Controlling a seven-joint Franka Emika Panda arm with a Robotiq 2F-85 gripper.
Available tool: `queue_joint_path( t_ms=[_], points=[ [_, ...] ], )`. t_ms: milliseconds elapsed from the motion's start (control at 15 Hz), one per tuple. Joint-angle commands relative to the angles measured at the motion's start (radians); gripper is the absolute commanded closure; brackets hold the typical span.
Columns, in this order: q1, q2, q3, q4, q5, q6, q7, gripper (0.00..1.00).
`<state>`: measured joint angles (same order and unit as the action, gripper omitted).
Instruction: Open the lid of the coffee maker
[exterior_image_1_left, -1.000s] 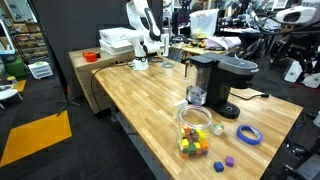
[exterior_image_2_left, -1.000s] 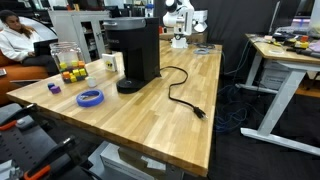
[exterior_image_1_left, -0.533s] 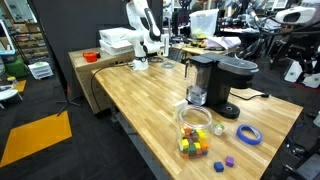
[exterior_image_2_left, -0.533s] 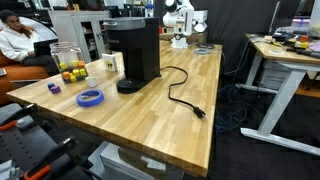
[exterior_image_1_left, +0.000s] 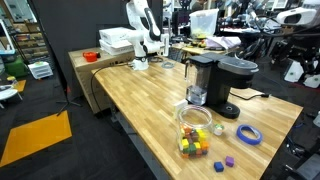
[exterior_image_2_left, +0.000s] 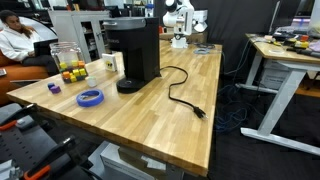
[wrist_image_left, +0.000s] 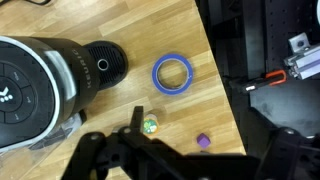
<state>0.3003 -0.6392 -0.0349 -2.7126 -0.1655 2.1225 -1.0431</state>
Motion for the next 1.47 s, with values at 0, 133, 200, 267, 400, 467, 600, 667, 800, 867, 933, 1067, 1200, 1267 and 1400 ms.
queue_joint_path(
  t_ms=[0,133,200,267,400,467,600,667,800,867,933,1067,1200,1267,1400],
  points=[
    [-0.035,-0.039,0.027,-0.048,-0.029,0.026,0.018,0.00],
    [-0.039,-0.042,0.020,-0.070,-0.033,0.035,0.020,0.00],
    [-0.042,-0.040,0.015,-0.076,-0.032,0.042,0.018,0.00],
    [-0.046,-0.034,0.010,-0.081,-0.032,0.050,0.015,0.00],
    [-0.055,0.002,0.003,-0.064,-0.035,0.066,0.006,0.00],
    [-0.059,0.010,-0.001,-0.063,-0.035,0.080,0.003,0.00],
    [-0.066,0.035,-0.006,-0.061,-0.036,0.108,-0.004,0.00],
    [-0.069,0.048,-0.008,-0.060,-0.036,0.122,-0.007,0.00],
    [-0.075,0.065,-0.010,-0.063,-0.033,0.141,-0.009,0.00],
    [-0.077,0.072,-0.010,-0.064,-0.033,0.147,-0.010,0.00],
    [-0.079,0.079,-0.012,-0.064,-0.030,0.154,-0.011,0.01],
    [-0.084,0.088,-0.014,-0.064,-0.030,0.169,-0.013,0.27],
    [-0.093,0.089,-0.004,-0.064,-0.045,0.177,-0.008,0.41],
    [-0.094,0.088,-0.001,-0.064,-0.049,0.180,-0.005,0.48],
    [-0.095,0.089,0.007,-0.064,-0.066,0.184,-0.003,0.63]
  ],
)
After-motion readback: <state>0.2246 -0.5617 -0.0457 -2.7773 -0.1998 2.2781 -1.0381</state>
